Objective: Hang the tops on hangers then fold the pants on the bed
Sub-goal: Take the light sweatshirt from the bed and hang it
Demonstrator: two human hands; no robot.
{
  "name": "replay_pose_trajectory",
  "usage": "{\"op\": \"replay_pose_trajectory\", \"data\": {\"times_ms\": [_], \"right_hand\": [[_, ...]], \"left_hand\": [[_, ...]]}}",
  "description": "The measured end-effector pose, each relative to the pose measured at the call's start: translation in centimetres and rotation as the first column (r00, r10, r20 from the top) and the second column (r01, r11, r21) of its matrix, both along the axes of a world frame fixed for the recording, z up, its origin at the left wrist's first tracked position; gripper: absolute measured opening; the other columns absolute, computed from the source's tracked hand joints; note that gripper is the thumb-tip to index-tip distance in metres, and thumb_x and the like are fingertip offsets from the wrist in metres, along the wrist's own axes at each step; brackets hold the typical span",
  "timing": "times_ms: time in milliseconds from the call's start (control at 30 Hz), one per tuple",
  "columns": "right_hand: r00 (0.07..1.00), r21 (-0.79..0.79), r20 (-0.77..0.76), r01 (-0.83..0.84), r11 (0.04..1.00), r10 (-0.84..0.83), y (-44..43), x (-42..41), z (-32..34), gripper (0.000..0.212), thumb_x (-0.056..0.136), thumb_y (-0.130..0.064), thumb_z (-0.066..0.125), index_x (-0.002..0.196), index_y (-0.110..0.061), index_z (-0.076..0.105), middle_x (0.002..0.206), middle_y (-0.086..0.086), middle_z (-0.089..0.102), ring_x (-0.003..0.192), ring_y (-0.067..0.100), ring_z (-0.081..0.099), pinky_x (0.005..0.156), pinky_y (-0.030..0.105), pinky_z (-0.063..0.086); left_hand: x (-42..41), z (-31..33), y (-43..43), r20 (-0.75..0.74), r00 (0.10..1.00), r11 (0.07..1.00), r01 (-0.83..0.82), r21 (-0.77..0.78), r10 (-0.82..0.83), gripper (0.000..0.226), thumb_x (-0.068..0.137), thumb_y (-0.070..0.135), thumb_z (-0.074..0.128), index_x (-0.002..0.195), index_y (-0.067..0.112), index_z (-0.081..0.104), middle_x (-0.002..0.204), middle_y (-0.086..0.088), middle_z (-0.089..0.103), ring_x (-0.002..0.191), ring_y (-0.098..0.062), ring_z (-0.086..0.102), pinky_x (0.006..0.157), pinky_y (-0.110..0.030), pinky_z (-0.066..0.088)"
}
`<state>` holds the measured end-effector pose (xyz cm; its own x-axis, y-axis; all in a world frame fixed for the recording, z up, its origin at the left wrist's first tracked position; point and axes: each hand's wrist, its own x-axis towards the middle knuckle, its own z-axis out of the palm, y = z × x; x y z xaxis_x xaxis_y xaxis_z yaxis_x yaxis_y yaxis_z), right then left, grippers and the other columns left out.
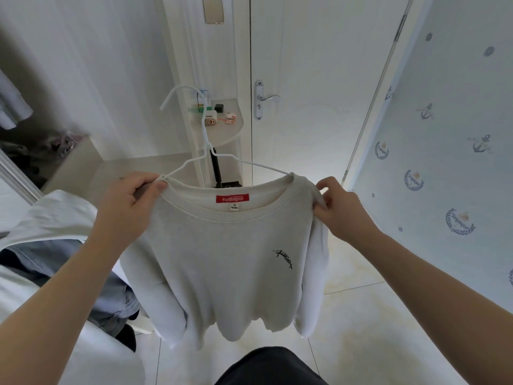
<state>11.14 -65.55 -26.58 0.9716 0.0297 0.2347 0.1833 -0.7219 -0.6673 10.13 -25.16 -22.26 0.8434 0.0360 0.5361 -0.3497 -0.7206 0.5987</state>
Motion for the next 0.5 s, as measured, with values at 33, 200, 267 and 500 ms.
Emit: {"op": "replay_pose_trajectory", "data": {"times_ms": [33, 200, 267, 500], "right_hand": [[1.000, -0.007, 0.011, 0.027, 1.000, -0.027, -0.1, 0.1, -0.1, 0.024, 0.091, -0.018, 0.059, 0.102, -0.033, 0.044, 0.071, -0.002, 0.063, 0.058, 0.016, 0.056, 0.048, 0.028, 0.045], [0.995, -0.120, 0.092, 0.046, 0.992, -0.035, -0.6, 0.1, -0.3, 0.010, 0.091, -0.011, 0.050, 0.091, -0.021, 0.052, 0.061, -0.007, 0.053, 0.053, 0.007, 0.049, 0.050, 0.028, 0.036], [0.999, -0.022, 0.054, -0.009, 1.000, 0.010, -0.9, 0.2, -0.2, 0.017, 0.094, -0.009, 0.051, 0.091, -0.024, 0.057, 0.061, -0.009, 0.053, 0.056, 0.005, 0.047, 0.051, 0.019, 0.035], [0.981, 0.529, -0.148, -0.026, 0.848, 0.123, -1.0, 0.6, 1.7, 0.020, 0.099, -0.018, 0.061, 0.087, -0.023, 0.076, 0.088, -0.009, 0.072, 0.083, 0.003, 0.063, 0.082, 0.024, 0.047]], "left_hand": [[0.0, -0.1, 0.0, -0.007, 1.000, 1.000, -0.003, 0.006, 0.003, 0.033, 0.098, 0.019, 0.067, 0.088, 0.049, 0.059, 0.088, 0.032, 0.064, 0.084, 0.014, 0.056, 0.075, -0.002, 0.037], [-0.4, -0.4, 0.4, -0.005, 1.000, 0.998, 0.027, 0.050, -0.027, 0.032, 0.098, 0.017, 0.066, 0.090, 0.047, 0.059, 0.087, 0.018, 0.066, 0.085, 0.015, 0.055, 0.074, 0.000, 0.035], [-0.4, -0.6, 0.7, -0.008, 0.999, 0.996, 0.032, 0.079, -0.031, 0.024, 0.098, 0.015, 0.066, 0.092, 0.039, 0.064, 0.084, 0.002, 0.066, 0.080, 0.000, 0.057, 0.072, -0.005, 0.037], [-0.5, -0.4, 1.9, -0.042, 0.996, 0.985, 0.085, 0.152, -0.080, 0.010, 0.098, 0.018, 0.065, 0.098, 0.016, 0.074, 0.084, -0.004, 0.064, 0.080, -0.012, 0.056, 0.075, -0.012, 0.041]]}}
